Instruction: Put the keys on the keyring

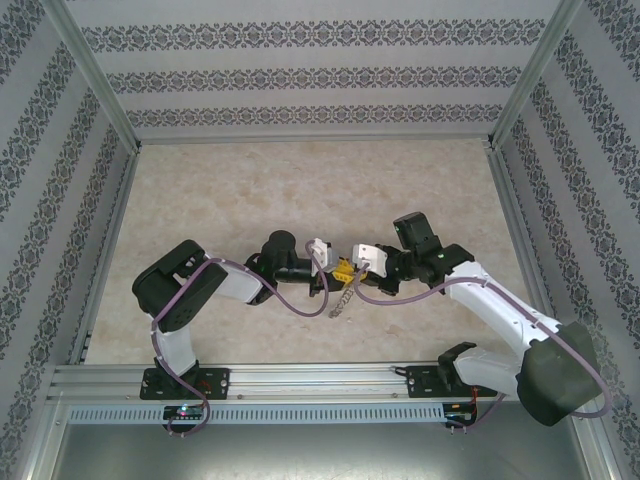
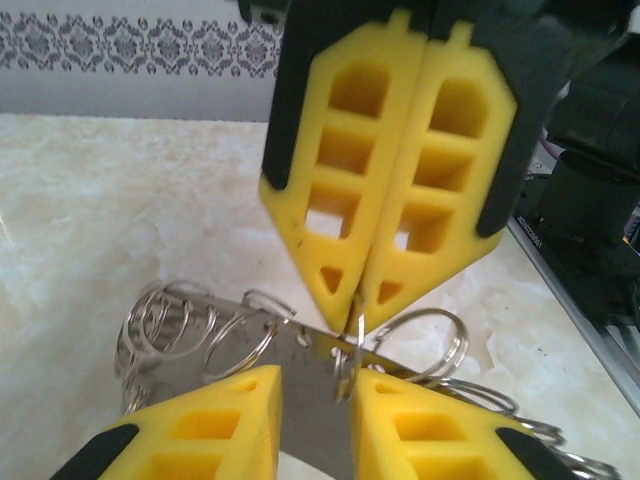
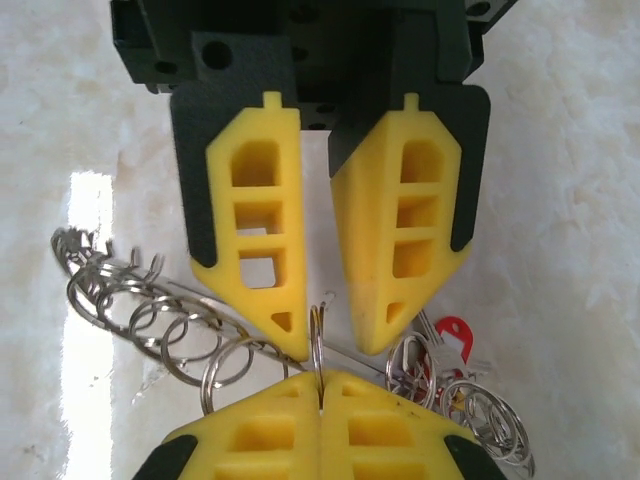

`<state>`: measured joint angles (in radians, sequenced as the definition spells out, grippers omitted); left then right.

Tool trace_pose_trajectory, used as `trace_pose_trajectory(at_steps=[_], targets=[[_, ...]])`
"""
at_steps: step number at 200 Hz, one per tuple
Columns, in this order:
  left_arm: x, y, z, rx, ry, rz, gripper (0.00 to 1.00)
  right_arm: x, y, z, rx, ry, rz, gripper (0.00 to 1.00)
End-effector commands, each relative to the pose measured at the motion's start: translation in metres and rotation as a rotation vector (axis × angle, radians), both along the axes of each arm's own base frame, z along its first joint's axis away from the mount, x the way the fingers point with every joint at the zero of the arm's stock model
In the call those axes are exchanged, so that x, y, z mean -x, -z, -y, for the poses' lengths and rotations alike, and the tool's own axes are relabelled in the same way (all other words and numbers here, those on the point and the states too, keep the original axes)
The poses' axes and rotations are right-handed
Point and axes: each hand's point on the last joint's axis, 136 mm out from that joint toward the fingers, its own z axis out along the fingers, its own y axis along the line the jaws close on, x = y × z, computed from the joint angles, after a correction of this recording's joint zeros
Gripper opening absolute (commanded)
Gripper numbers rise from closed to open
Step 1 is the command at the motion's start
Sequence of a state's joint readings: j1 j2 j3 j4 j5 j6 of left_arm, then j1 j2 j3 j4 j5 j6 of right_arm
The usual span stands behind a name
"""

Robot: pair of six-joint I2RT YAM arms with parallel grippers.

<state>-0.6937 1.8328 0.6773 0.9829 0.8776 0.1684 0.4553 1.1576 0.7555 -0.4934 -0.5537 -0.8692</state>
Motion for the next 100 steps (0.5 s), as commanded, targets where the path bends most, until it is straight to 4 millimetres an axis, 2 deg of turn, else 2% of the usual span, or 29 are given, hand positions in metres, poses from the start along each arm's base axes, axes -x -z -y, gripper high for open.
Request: trace_pose_trajectory(at_steps=[1,30,61,100], targets=[[0.003,-0.002,0.000,-0.029,0.016,0.021,0.26,0.003,-0.010,-0.001,0.022,-0.027,0.015,0.00],[0.001,-0.007,0.000,-0.019,0.017,0.024,0.25,0.002,-0.009,-0.001,0.028,-0.029,0.016,0.00],[0.001,-0.017,0.000,-0.006,0.016,0.041,0.26,0.001,-0.001,0.001,0.112,-0.033,0.028,0.00],[0.006,-0.028,-0.002,-0.011,0.033,0.062,0.26,-0.004,-0.004,0.004,0.174,-0.024,0.065,0.00]])
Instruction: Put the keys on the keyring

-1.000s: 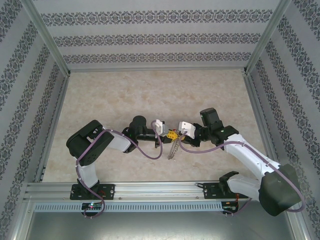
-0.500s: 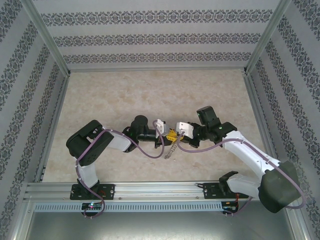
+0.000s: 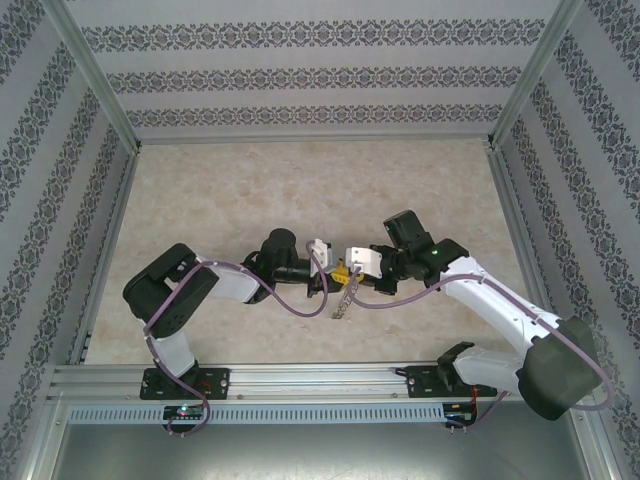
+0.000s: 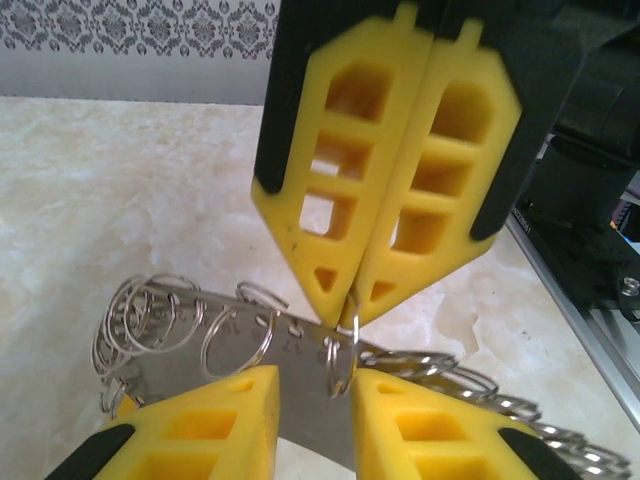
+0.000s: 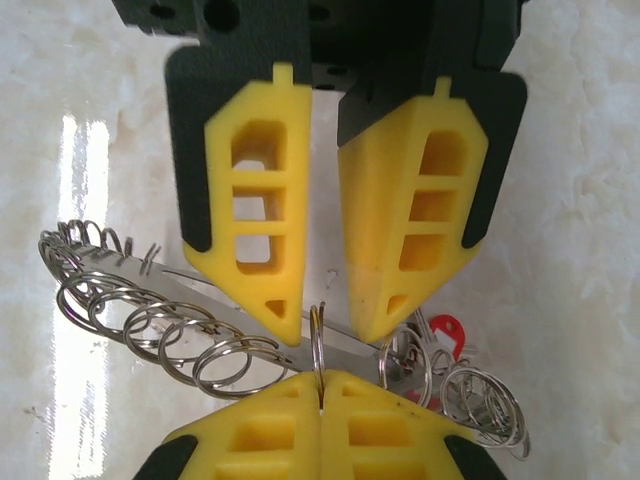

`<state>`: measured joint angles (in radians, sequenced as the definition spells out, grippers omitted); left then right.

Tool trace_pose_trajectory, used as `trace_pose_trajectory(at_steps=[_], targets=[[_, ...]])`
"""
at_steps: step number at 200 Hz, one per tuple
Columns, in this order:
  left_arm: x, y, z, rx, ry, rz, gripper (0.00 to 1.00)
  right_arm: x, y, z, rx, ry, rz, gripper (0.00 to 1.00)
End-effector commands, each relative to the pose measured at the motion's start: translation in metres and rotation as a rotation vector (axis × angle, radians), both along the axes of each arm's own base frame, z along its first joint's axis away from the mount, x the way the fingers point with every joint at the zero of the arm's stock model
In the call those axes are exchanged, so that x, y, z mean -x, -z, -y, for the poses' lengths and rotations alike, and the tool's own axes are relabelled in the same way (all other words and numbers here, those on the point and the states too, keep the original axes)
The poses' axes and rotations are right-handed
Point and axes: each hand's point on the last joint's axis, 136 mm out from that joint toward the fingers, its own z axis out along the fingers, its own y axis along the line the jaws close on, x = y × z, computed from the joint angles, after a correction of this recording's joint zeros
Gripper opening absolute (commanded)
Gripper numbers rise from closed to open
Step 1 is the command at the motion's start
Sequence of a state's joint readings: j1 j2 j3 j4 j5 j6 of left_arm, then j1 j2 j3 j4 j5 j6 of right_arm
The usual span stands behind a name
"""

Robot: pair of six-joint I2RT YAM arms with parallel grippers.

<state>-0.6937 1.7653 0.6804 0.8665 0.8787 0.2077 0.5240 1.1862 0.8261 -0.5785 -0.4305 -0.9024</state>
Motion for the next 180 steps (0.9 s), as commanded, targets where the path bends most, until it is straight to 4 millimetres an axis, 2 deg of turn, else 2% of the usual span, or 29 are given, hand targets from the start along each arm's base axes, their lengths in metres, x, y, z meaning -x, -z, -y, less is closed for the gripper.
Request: trace_pose_trajectory(at_steps=[1,41,144,160,170,180], targets=[[0.001,-0.021,0.002,0.020,0.026,0.059,0.26,-0.005,-0.004,0.005,0.055,0.002,0.035,0.00],[0.003,-0.025,0.001,0.020,0.041,0.067,0.25,-0.006,-0.005,0.005,0.072,-0.006,0.041,0.00],[-0.004,-0.011,0.011,0.002,0.049,0.038,0.25,-0.009,-0.017,-0.006,0.008,-0.010,0.041,0.00],[-0.004,-0.009,0.010,0.003,0.042,0.043,0.19,-0.009,-0.017,-0.006,0.001,-0.009,0.037,0.00],[-0.005,-0.009,0.010,0.005,0.036,0.048,0.10,-0.009,-0.017,-0.007,-0.002,-0.010,0.033,0.00],[-0.005,-0.008,0.009,0.002,0.031,0.050,0.07,-0.009,-0.017,-0.007,-0.009,-0.008,0.031,0.00]])
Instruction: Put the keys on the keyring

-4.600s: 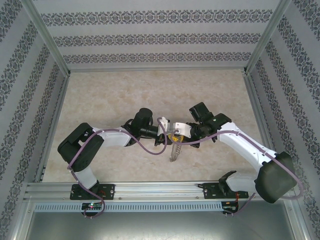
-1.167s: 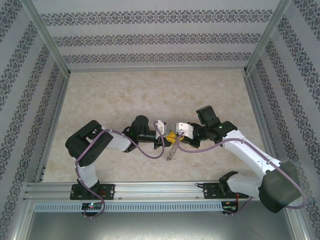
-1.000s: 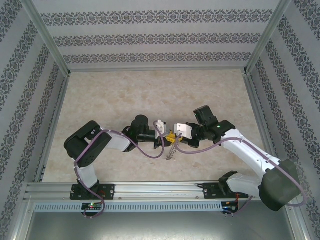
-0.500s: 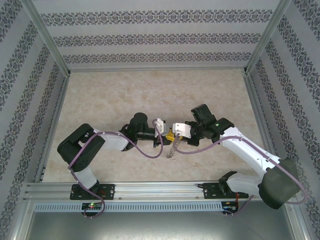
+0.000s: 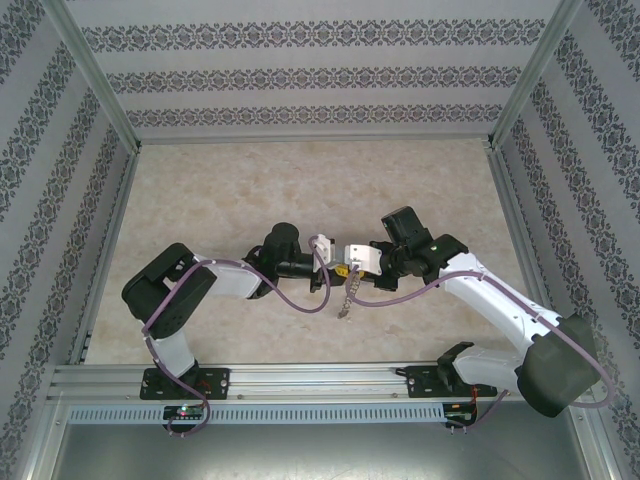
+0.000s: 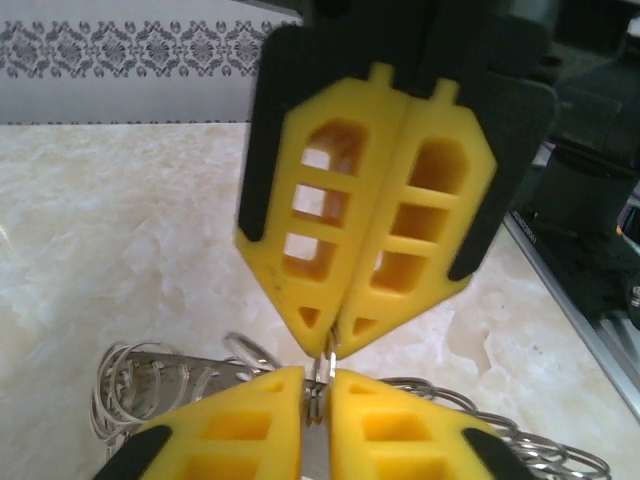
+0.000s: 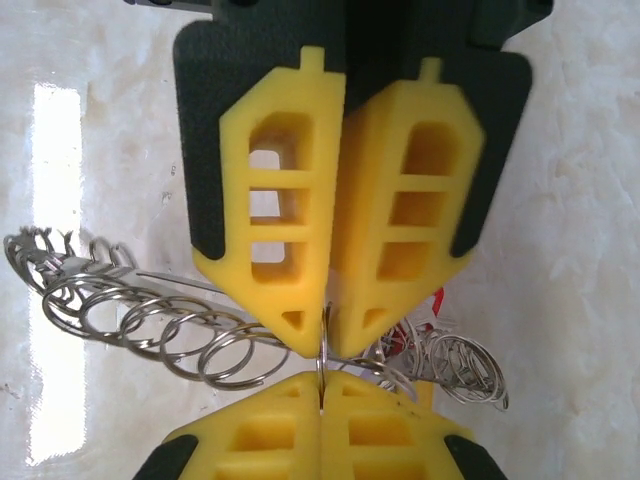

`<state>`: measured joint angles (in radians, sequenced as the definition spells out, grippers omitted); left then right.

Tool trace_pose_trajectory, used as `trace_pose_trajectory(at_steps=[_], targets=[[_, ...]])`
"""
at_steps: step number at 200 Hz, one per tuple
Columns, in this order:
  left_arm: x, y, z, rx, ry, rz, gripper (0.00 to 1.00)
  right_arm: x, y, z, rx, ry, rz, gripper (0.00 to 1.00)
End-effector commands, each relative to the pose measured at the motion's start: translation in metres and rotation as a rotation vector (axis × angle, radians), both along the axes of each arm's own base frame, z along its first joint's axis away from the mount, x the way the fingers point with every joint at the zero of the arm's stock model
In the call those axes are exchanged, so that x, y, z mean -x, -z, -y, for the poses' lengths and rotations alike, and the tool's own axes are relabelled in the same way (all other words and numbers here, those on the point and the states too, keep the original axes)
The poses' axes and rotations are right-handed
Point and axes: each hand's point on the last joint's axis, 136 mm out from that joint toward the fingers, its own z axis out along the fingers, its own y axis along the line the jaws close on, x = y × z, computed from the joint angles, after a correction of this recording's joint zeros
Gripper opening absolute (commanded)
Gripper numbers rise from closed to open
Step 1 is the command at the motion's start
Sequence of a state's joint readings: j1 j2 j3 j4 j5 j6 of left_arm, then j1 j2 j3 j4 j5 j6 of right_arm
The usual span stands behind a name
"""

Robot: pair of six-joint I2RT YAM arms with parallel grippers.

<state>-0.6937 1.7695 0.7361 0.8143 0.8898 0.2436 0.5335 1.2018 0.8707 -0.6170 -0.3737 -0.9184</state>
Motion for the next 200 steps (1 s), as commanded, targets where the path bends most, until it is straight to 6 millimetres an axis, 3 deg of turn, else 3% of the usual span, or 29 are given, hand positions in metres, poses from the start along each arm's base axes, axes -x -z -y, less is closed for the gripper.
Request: trace_pose_trajectory(at_steps=[1,37,53,68,85,117,158,175,200], targets=[[0.001,0.001,0.003,0.001,0.013,0.017,0.07,-0.003,-0.013,-0.010,-0.060,-0.015,0.006,0.00],[-0.001,0.001,0.005,-0.007,0.003,0.029,0.06,-0.004,-0.016,-0.013,-0.096,-0.008,0.001,0.00],[0.000,0.003,0.007,-0.016,0.004,0.028,0.18,-0.004,-0.019,-0.014,-0.119,-0.007,0.005,0.00],[0.000,0.004,0.007,-0.013,0.004,0.032,0.18,-0.005,-0.019,-0.014,-0.129,-0.004,0.004,0.00],[0.001,0.005,0.006,-0.011,0.004,0.034,0.16,-0.004,-0.018,-0.013,-0.126,-0.006,0.000,0.00],[0.002,0.006,0.006,-0.010,0.007,0.034,0.00,-0.001,-0.014,-0.012,-0.127,-0.004,-0.010,0.00],[-0.001,0.011,0.001,-0.026,-0.031,0.058,0.00,0.004,-0.010,-0.006,-0.126,-0.015,-0.012,0.00],[0.001,0.010,-0.001,-0.034,-0.033,0.077,0.00,0.006,-0.013,-0.001,-0.162,-0.010,-0.015,0.19],[0.003,0.009,-0.003,-0.045,-0.025,0.103,0.00,0.011,-0.009,0.003,-0.170,-0.008,-0.024,0.24]])
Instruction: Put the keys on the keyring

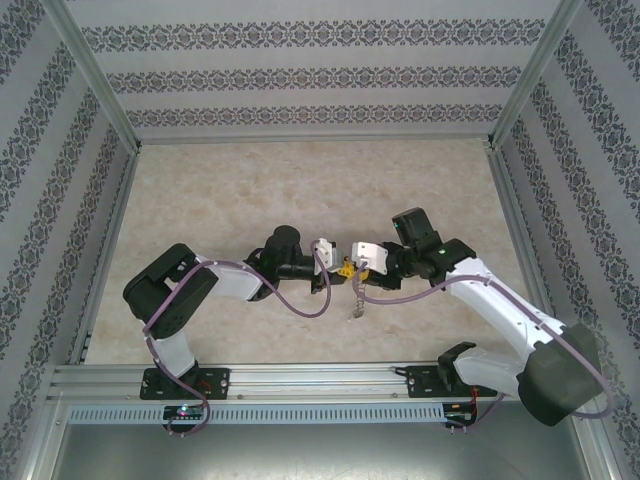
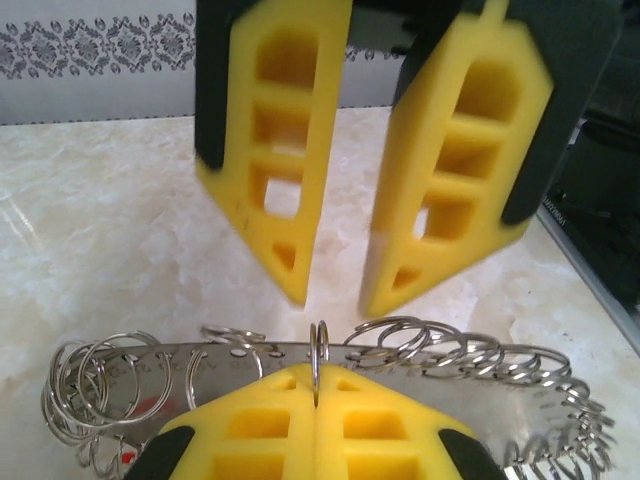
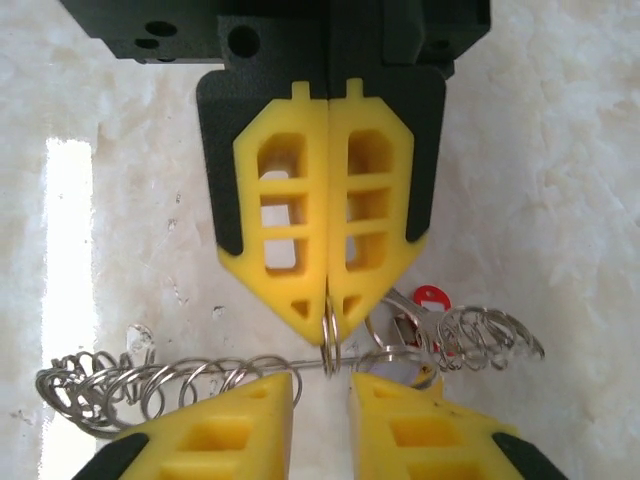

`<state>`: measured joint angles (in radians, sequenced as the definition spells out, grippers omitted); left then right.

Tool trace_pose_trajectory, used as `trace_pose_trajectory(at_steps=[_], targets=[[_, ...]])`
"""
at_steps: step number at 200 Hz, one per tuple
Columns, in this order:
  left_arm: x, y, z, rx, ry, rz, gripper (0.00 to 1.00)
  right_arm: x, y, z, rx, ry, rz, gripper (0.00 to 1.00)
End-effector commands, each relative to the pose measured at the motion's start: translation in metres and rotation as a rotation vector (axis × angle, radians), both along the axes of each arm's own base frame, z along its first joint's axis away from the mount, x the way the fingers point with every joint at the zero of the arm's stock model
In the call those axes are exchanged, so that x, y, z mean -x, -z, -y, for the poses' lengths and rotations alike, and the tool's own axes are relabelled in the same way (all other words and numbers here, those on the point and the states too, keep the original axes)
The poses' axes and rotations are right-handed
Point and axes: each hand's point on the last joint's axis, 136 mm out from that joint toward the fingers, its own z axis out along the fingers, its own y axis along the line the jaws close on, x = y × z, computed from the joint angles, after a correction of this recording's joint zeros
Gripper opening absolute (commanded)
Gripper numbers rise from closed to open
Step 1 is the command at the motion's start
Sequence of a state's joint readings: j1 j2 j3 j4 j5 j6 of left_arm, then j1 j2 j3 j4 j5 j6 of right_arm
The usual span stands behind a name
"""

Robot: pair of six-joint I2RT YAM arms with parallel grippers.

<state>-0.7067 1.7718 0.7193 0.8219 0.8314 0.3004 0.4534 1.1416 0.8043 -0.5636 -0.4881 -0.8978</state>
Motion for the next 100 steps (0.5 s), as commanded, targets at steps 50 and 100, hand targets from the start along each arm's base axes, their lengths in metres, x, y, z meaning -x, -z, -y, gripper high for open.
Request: trace_pose_trajectory(at_steps=[50,100], targets=[[-0.001,-0.020,-0.011,-0.041,-0.079,0.186,0.00,-0.021,-0.020,0.011,-0.173,0.187,0.013,0.32],[0.009,-0.052,-0.043,-0.173,-0.130,0.320,0.00,-0.069,-0.031,0.051,-0.315,0.607,0.007,0.40]])
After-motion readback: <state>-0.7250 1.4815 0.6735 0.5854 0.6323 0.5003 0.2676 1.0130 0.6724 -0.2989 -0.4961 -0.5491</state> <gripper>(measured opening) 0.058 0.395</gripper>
